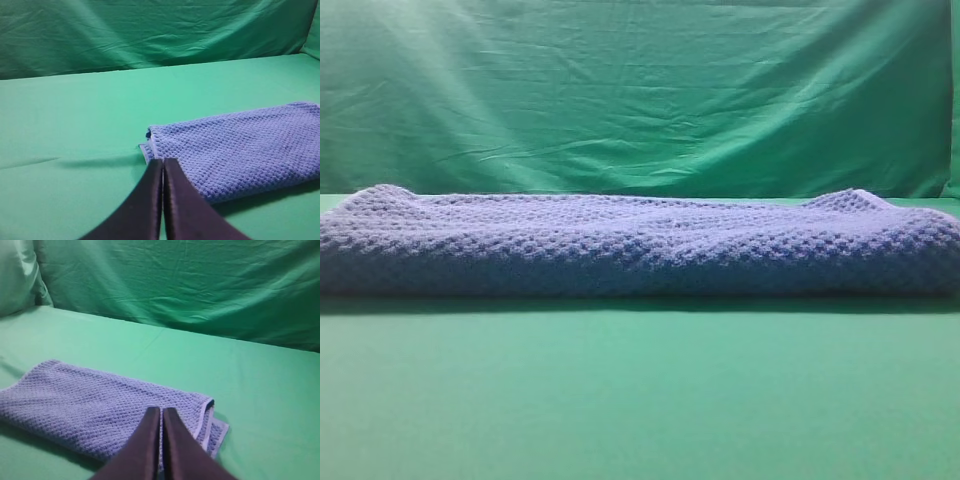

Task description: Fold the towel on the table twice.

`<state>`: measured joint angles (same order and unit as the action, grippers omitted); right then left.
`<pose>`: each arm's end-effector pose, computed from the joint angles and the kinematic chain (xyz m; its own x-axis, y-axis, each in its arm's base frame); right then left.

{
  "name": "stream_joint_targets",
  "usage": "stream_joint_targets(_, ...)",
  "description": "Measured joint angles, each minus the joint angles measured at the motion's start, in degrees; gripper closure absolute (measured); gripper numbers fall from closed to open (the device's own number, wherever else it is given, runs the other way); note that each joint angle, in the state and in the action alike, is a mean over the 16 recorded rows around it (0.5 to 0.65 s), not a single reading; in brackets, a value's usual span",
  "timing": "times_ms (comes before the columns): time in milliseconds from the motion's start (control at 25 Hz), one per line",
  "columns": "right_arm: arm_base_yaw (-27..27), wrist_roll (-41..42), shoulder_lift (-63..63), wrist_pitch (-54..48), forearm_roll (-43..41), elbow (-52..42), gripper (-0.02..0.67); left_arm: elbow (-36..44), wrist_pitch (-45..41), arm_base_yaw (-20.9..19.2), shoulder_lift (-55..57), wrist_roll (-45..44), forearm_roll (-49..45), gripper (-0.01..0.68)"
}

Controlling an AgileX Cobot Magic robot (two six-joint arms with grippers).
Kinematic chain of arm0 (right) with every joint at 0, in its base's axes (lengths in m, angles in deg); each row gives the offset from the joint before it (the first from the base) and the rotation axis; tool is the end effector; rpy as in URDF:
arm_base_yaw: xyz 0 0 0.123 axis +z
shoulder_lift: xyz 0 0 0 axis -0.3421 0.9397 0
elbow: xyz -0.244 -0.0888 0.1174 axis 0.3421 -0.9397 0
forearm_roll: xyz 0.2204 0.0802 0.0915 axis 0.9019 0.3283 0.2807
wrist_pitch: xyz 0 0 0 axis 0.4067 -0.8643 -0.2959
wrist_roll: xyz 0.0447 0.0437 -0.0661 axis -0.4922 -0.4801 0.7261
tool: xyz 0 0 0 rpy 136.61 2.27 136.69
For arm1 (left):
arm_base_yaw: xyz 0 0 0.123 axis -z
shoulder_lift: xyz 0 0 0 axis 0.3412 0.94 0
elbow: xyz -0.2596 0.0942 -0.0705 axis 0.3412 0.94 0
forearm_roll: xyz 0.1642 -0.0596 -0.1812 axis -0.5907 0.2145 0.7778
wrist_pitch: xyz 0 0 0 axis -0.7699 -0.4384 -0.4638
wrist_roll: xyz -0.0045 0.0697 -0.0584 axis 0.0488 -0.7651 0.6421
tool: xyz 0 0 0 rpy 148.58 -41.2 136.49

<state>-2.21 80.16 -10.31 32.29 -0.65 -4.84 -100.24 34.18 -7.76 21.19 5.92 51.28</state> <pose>0.0298 0.0256 0.2879 -0.1497 -0.1295 -0.9802 -0.4708 0.8811 -0.0445 0.0165 -0.0073 0.2784 -0.1787 -0.0040 -0.9839 0.2421 0.9691 -0.0479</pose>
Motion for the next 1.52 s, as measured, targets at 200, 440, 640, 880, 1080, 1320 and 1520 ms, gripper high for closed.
stream_joint_targets(200, 0.0, 0.0, -0.1, 3.1, 1.1, -3.8, 0.649, 4.3, 4.2, 0.0, 0.0, 0.1, 0.0, 0.673)
stream_joint_targets(440, 0.0, 0.0, -0.1, 4.3, 2.8, -6.2, 0.649, 6.9, 6.7, 0.0, 0.0, 0.1, 0.0, 0.673)
stream_joint_targets(640, 0.0, 0.0, -0.1, 4.1, 3.8, -7.0, 0.649, 7.5, 7.4, 0.0, 0.0, 0.1, 0.0, 0.673)
stream_joint_targets(880, 0.0, 0.0, -0.1, 4.0, 4.7, -7.4, 0.649, 7.8, 7.8, 0.0, 0.0, 0.1, 0.1, 0.673)
stream_joint_targets(1080, 0.0, 0.0, -0.1, 4.0, 3.5, -9.0, 0.649, 9.5, 8.1, 0.0, 0.0, 0.1, 0.1, 0.673)
stream_joint_targets(1320, 0.0, 0.0, -0.1, 5.0, -0.1, -12.9, 0.649, 13.0, 9.1, 0.0, 0.0, 0.1, 0.2, 0.673)
stream_joint_targets(1520, 0.0, 0.0, -0.1, 6.9, -3.3, -17.6, 0.649, 17.1, 10.7, 0.0, 0.0, 0.1, 0.6, 0.673)
